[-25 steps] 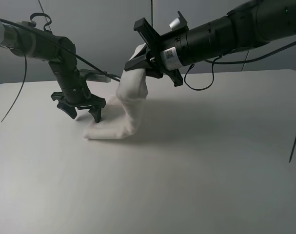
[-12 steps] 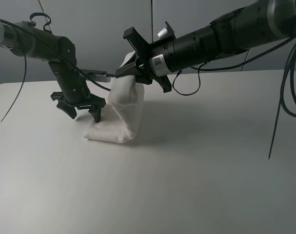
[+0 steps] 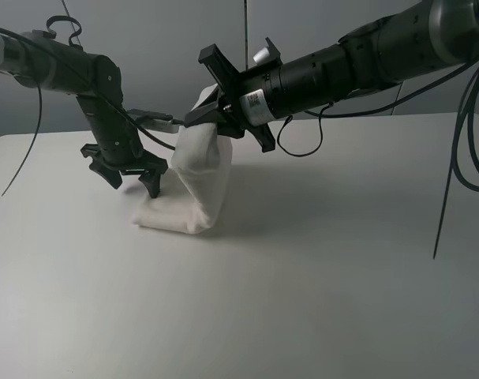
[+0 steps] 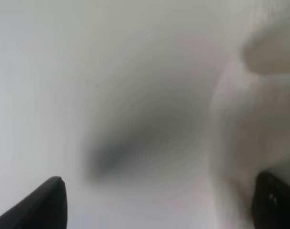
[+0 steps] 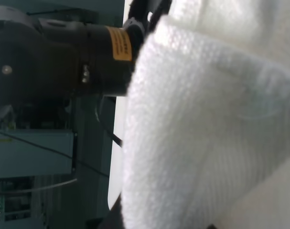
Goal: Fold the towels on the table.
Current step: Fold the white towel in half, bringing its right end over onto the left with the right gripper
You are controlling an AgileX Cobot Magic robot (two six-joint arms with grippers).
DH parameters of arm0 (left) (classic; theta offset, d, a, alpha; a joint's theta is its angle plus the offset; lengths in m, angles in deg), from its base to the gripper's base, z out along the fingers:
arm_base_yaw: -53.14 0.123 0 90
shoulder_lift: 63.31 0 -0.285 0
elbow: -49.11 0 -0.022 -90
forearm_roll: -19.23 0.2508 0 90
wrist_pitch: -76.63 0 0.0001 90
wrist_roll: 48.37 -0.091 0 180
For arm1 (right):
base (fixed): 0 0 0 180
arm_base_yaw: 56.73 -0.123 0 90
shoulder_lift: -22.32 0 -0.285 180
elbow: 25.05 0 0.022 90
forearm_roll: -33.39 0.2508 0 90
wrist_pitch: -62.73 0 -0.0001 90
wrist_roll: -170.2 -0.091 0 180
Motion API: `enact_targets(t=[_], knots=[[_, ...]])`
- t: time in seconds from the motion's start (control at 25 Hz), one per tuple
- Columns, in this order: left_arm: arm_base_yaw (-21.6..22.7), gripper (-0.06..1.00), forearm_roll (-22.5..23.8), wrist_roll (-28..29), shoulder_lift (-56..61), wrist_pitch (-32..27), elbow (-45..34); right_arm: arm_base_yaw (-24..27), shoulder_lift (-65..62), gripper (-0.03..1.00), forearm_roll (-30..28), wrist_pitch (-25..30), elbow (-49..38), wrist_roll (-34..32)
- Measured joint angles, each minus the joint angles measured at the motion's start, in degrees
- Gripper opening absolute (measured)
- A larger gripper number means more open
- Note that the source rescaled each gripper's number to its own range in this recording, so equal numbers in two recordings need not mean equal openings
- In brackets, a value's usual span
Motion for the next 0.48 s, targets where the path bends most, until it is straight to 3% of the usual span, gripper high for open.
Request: enact_targets(t=[0.28, 0.48], knots=[[4.41, 0.99, 1.09, -1.70, 5.18, -2.77, 1.67, 0.00, 0.00, 0.02, 0.00, 0.53, 0.00, 0.00], [8.20, 0.99, 1.09, -4.70, 8.01, -8.58, 1.91, 0.00, 0.00, 0.02, 0.11, 0.51, 0.00, 0.00]])
